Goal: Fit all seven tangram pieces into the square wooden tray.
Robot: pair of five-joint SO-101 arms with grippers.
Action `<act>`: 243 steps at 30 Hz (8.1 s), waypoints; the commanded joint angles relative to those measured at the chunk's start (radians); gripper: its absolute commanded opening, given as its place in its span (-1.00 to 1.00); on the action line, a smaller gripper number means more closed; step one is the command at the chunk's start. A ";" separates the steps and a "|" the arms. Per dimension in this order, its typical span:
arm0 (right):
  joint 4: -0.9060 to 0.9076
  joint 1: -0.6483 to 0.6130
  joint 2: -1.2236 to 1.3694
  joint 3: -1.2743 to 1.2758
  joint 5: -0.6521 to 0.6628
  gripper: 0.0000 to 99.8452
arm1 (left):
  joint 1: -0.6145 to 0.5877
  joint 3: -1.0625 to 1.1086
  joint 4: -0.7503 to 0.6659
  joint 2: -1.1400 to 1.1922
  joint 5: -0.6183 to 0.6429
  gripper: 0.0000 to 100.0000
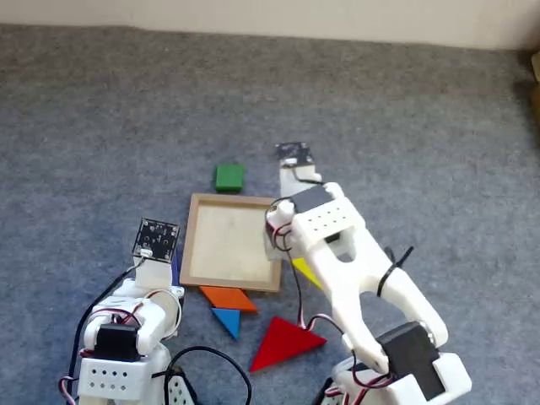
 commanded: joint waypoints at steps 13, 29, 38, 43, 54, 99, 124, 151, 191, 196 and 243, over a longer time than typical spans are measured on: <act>-0.231 -0.189 -0.054 -0.091 -0.091 -0.68 | 0.007 0.021 0.003 -0.041 -0.005 -0.99; -0.355 -0.177 0.111 -0.062 -0.215 -0.68 | 0.007 0.021 0.003 -0.041 -0.005 -0.99; -0.274 -0.117 0.130 -0.062 -0.196 -0.68 | 0.007 0.021 0.003 -0.041 -0.005 -0.99; -0.262 -0.124 0.136 -0.058 -0.198 -0.65 | 0.007 0.021 0.003 -0.041 -0.005 -0.99; -0.110 -0.124 0.128 -0.088 -0.176 -0.29 | 0.007 0.021 0.003 -0.041 -0.005 -0.99; -0.136 0.226 0.397 -0.334 0.448 -0.42 | 0.007 0.021 0.003 -0.041 -0.005 -0.99; -0.036 0.239 0.403 -0.392 0.559 -0.90 | 0.007 0.021 0.003 -0.041 -0.005 -0.99; -0.010 0.219 0.312 -0.228 0.641 -0.51 | 0.007 0.021 0.003 -0.041 -0.005 -0.99; 0.148 0.165 0.145 -0.234 0.727 -0.66 | 0.007 0.021 0.003 -0.041 -0.005 -0.99; 0.171 0.174 0.140 -0.170 0.847 -0.50 | 0.007 0.021 0.003 -0.041 -0.005 -0.99; -0.154 0.265 0.137 0.131 0.991 -0.87 | 0.007 0.021 0.003 -0.041 -0.005 -0.99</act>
